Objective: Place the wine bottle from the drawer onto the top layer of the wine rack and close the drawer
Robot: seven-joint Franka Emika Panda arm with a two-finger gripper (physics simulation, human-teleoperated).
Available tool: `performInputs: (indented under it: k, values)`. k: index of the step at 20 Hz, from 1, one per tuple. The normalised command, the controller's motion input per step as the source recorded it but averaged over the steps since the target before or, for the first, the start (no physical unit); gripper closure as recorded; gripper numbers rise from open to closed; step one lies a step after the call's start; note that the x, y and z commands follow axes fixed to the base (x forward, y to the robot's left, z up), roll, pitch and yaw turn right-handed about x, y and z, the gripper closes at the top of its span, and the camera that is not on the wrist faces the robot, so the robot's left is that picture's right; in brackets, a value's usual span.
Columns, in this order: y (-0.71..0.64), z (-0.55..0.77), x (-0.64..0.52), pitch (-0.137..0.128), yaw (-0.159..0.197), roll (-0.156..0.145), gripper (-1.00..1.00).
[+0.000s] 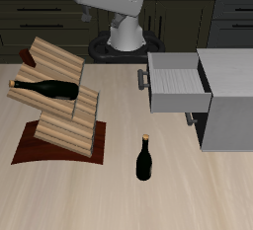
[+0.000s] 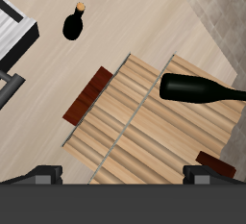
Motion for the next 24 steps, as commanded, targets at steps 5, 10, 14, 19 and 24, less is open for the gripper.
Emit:
performInputs:
  k: [5,10,14,19,24]
  values:
    - [0.16,0.04,0.11,-0.005,0.062,-0.028,-1.0]
    - [0.13,-0.1,0.14,0.019,0.065,-0.032,-1.0]
    - [0.17,-0.31,0.18,0.047,0.135,-0.093,-1.0]
    - [0.15,-0.23,0.01,0.017,0.135,-0.061,-1.0]
    - [0.16,-0.11,-0.23,-0.021,0.1,0.015,-1.0]
